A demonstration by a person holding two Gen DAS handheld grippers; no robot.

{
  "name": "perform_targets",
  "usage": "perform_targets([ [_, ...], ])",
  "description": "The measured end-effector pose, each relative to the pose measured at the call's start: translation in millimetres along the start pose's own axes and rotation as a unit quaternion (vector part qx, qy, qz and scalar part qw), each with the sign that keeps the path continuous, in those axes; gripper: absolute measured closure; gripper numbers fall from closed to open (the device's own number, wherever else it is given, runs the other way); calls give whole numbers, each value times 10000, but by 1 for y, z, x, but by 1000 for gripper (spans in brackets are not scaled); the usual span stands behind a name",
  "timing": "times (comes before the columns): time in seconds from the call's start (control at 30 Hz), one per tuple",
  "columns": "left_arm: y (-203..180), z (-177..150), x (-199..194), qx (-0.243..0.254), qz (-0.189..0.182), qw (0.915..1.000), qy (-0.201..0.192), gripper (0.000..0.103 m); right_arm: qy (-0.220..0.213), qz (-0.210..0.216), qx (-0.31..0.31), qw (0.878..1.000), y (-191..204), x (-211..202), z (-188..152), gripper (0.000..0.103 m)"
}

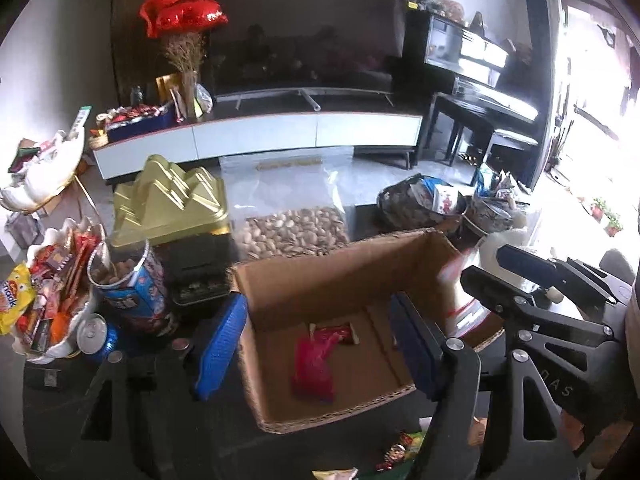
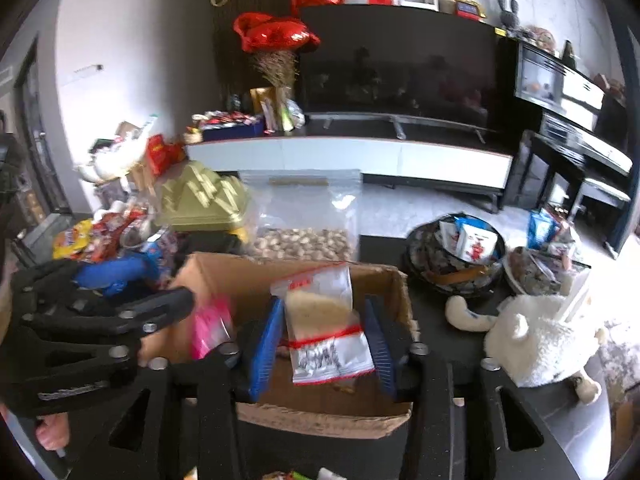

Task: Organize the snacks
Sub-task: 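Carry both packets over the box and open both grippers to drop them, then grasp the DENMAS wafer with the left gripper while the right gripper grasps the granola bar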

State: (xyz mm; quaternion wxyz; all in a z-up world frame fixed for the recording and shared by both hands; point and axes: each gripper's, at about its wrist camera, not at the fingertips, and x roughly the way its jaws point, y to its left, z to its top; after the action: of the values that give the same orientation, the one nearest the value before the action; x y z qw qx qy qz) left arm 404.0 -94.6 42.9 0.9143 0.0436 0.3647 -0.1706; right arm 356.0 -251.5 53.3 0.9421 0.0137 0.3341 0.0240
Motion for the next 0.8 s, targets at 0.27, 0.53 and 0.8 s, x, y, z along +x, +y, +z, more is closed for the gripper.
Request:
perform_targets([
  [0.27, -7, -25, -26, 136, 195, 9997, -49, 30, 92, -13, 114, 9999, -1, -17, -25, 55],
  [0.53, -19, -50, -64, 312, 217, 9990, -219, 30, 121, 127, 236, 9996, 4, -48, -48, 55],
  [0.8, -18, -73, -81, 213, 127, 9997, -67, 30, 413, 244, 265, 9985, 15, -64, -69, 55],
])
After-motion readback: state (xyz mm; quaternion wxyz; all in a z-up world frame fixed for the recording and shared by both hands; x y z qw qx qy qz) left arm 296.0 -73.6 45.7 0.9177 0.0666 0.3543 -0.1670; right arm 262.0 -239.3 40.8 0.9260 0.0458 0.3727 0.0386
